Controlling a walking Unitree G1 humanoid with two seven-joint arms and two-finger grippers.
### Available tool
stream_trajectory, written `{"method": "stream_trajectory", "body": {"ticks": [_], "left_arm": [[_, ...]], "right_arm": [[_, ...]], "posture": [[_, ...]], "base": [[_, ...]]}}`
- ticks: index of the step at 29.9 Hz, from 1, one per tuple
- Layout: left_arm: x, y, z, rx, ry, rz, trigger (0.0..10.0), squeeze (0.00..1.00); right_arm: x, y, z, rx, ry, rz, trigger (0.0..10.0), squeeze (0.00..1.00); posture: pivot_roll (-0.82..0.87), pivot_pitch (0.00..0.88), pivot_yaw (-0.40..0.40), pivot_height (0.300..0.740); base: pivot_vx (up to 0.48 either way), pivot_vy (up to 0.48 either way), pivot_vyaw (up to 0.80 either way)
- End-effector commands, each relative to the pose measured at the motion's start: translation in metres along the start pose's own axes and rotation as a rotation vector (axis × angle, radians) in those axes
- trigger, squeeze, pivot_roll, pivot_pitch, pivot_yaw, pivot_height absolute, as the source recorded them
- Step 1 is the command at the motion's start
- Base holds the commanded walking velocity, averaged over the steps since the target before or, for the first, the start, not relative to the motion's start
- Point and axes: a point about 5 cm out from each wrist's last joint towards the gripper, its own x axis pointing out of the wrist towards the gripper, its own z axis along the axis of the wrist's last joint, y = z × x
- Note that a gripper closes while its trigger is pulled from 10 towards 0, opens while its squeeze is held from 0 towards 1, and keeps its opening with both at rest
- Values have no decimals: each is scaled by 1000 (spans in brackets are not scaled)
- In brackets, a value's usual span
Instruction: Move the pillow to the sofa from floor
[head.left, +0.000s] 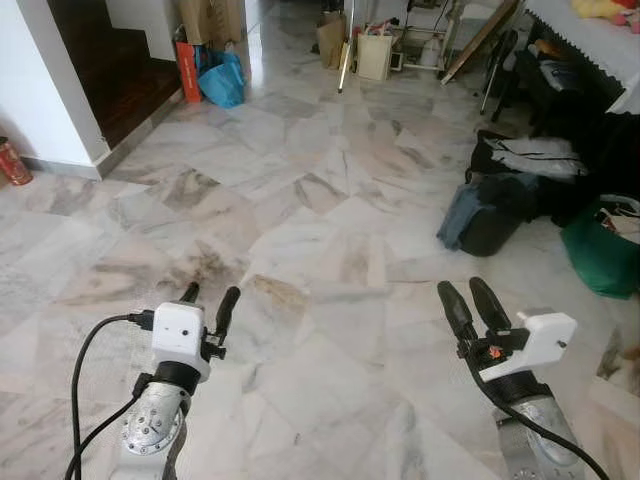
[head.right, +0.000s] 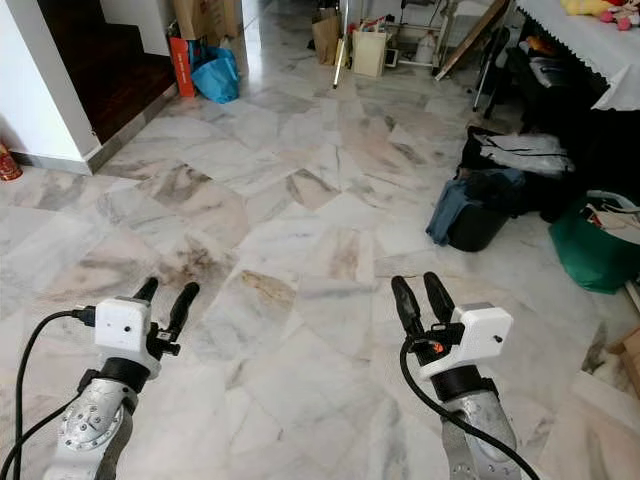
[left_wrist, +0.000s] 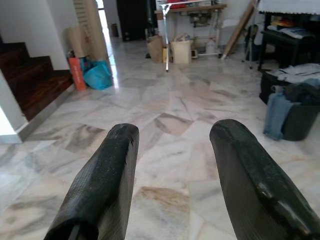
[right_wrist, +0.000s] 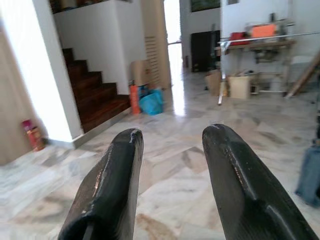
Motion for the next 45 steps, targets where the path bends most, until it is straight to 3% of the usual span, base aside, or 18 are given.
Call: {"method": "stream_trajectory", "body": {"ticks": [1, 8, 13, 16, 19, 22, 26, 28, 31, 32, 34, 35, 36, 38, 39, 40, 41, 45], "left_arm": [[-2, -1, -1, -2, 8, -8, 10000, 0], [-1, -2, 0, -5, 14, -11, 10000, 0], [0, -3, -2, -12, 25, -10, 10000, 0], [0, -5, -17, -11, 95, -22, 10000, 0], [3, -3, -31, 1, 146, -23, 10000, 0], [10, -2, -54, -30, 248, -29, 10000, 0], [10, -1, -87, -49, 413, -31, 10000, 0], [-3, -1, -112, -33, 565, -49, 10000, 0], [-10, 8, -122, -114, 624, 34, 10000, 0], [-14, 11, -126, -63, 655, 36, 10000, 0], [-18, 21, -130, -47, 682, 73, 10000, 0], [-22, 43, -132, -162, 703, 239, 10000, 0], [-23, 48, -133, -187, 712, 277, 10000, 0], [-33, 42, -142, -142, 787, 201, 10000, 0], [-48, 35, -153, -52, 883, 101, 10000, 0], [-48, 35, -153, -52, 883, 101, 10000, 0], [-66, 30, -163, -6, 979, 54, 10000, 0], [-80, 27, -169, -4, 1038, 52, 10000, 0]], "right_arm": [[-3, 1, 1, -3, 15, 27, 10000, 0], [-7, -2, -6, 8, 66, 47, 10000, 0], [-5, -12, -9, -7, 74, -42, 10000, 0], [-4, -20, -20, -20, 113, -119, 10000, 0], [-5, -28, -34, -32, 170, -183, 10000, 0], [-11, -36, -67, 38, 289, -262, 10000, 0], [-33, -44, -112, 119, 489, -371, 10000, 0], [-55, -48, -135, 153, 630, -465, 10000, 0], [-70, -47, -147, 179, 715, -509, 10000, 0], [-76, -45, -151, 172, 761, -521, 10000, 0], [-85, -43, -158, 151, 829, -526, 10000, 0], [-89, -39, -162, 173, 844, -525, 10000, 0], [-90, -38, -163, 181, 843, -527, 10000, 0], [-93, -35, -166, 203, 854, -544, 10000, 0], [-98, -31, -172, 205, 899, -548, 10000, 0], [-98, -31, -172, 205, 899, -548, 10000, 0], [-104, -27, -176, 191, 952, -534, 10000, 0], [-111, -28, -178, 193, 980, -553, 10000, 0]], "posture": [[77, 0, -32, 740], [74, 0, -31, 740], [73, 0, -28, 740], [74, 0, -30, 740], [74, 0, -31, 740], [69, 0, -39, 740], [84, 0, -38, 740], [81, 0, -37, 740], [74, 0, -38, 740], [68, 0, -35, 740], [65, 0, -34, 740], [77, 0, -36, 740], [77, 0, -36, 740], [85, 0, -38, 740], [83, 0, -35, 740], [83, 0, -35, 740], [78, 0, -33, 740], [69, 0, -30, 740]], "base": [[0, 0, 0], [0, 0, 0], [0, 0, 0], [0, 0, 0], [0, 0, 0], [0, 0, 0], [0, 0, 0], [0, 0, 0], [0, 0, 0], [0, 0, 0], [0, 0, 0], [0, 0, 0], [0, 0, 0], [0, 0, 0], [0, 0, 0], [0, 0, 0], [0, 0, 0], [0, 0, 0]]}}
